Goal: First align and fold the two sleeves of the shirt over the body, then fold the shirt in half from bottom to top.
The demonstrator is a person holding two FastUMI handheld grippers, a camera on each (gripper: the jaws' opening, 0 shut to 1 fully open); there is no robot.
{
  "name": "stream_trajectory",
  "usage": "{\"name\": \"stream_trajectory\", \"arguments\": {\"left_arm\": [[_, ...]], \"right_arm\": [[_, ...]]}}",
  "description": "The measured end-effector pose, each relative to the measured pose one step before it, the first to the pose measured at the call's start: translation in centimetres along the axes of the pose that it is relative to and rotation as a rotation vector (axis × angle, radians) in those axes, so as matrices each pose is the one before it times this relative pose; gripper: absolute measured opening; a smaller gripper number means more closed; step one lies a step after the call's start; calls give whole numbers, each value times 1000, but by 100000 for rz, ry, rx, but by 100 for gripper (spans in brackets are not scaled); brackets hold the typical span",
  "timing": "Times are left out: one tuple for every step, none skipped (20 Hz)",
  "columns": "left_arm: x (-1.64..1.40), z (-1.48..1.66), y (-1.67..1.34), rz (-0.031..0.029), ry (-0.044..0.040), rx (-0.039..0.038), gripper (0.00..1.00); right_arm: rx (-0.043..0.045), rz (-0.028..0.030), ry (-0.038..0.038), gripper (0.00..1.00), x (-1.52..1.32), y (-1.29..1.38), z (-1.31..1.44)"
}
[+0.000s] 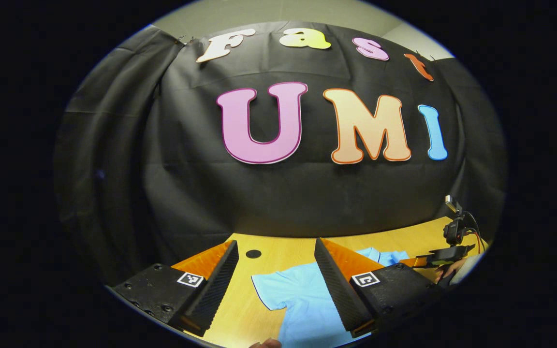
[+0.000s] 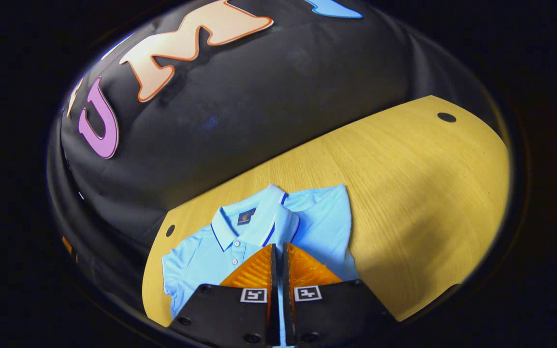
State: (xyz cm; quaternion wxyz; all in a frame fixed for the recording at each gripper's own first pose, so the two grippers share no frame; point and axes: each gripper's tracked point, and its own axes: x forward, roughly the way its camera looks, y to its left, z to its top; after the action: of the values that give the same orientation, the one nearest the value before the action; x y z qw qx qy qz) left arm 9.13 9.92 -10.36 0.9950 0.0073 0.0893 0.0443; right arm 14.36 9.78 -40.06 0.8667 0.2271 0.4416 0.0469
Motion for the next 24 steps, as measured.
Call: {"name": "stream_trajectory", "arguments": {"left_arm": [[401, -678, 101, 216, 1312, -824, 95], [320, -810, -13, -125, 887, -1424, 95], [460, -720, -52, -139, 734, -1137, 95], [662, -804, 35, 80, 1189, -1029, 95], [737, -891, 132, 493, 1704, -1204, 95], [718, -996, 309, 954, 1553, -1283, 95], [909, -975, 464, 2033, 1752, -832, 95], [960, -974, 360, 1384, 1774, -246, 95], [1036, -1130, 276, 1013, 2408, 281, 95], [1070, -1212, 63, 647, 2741, 750, 95], [1058, -1153, 66, 512, 2411, 912, 95], [1209, -1271, 53, 254, 2139, 546, 95], [1068, -949, 81, 340, 1885, 152, 95], [969, -1181, 174, 725, 2285, -84, 95], [884, -1179, 133, 553, 2917, 160, 95], [908, -1131, 67, 623, 2762, 522, 95], [841, -894, 176, 561, 2654, 326, 95], [793, -1128, 284, 544, 2923, -351, 95], [614, -821, 149, 412, 2561, -1255, 95], [642, -772, 239, 758, 2467, -1342, 95], [416, -597, 188, 443, 2320, -950, 95], [140, -336, 43, -358, 2537, -602, 95], [245, 402, -100, -507, -1180, -46, 95], [453, -152, -472, -2278, 1197, 880, 95]], "right_arm": [[34, 1742, 382, 27, -250, 647, -418], [-1843, -1853, -1171, 49, 12, -414, 134], [-2250, -816, -1590, 70, -219, -442, 437], [-1427, -1121, -1456, 92, -374, -447, 483], [-564, -635, -1151, 90, -843, -227, 428], [85, -97, -1561, 97, -647, -256, 595], [256, -319, -1076, 97, -736, -442, 360], [-175, -386, -676, 97, -699, -497, 260], [-810, -563, -544, 97, -741, -574, 136], [-1456, -834, -498, 97, -787, -687, 173], [-1850, -873, -571, 97, -828, -724, 58], [-2166, -899, -521, 97, -812, -780, 36], [-2278, -1193, -155, 97, -867, -768, -191], [-1966, -960, -45, 97, -840, -732, -182], [-1635, -943, 123, 97, -814, -612, -374], [-1096, -1006, 473, 97, -684, -562, -410], [-954, -693, 409, 97, -640, -415, -523], [-826, -430, 482, 97, -525, -335, -363], [-599, -194, 480, 97, -556, -229, -569], [-687, -277, 502, 97, -306, -212, -435], [-460, -89, 741, 97, -268, -93, -504], [1, -146, 749, 97, -241, -108, -328], [301, 366, 458, 97, -193, 74, -255], [342, 81, 325, 97, -85, -3, -58]]}}
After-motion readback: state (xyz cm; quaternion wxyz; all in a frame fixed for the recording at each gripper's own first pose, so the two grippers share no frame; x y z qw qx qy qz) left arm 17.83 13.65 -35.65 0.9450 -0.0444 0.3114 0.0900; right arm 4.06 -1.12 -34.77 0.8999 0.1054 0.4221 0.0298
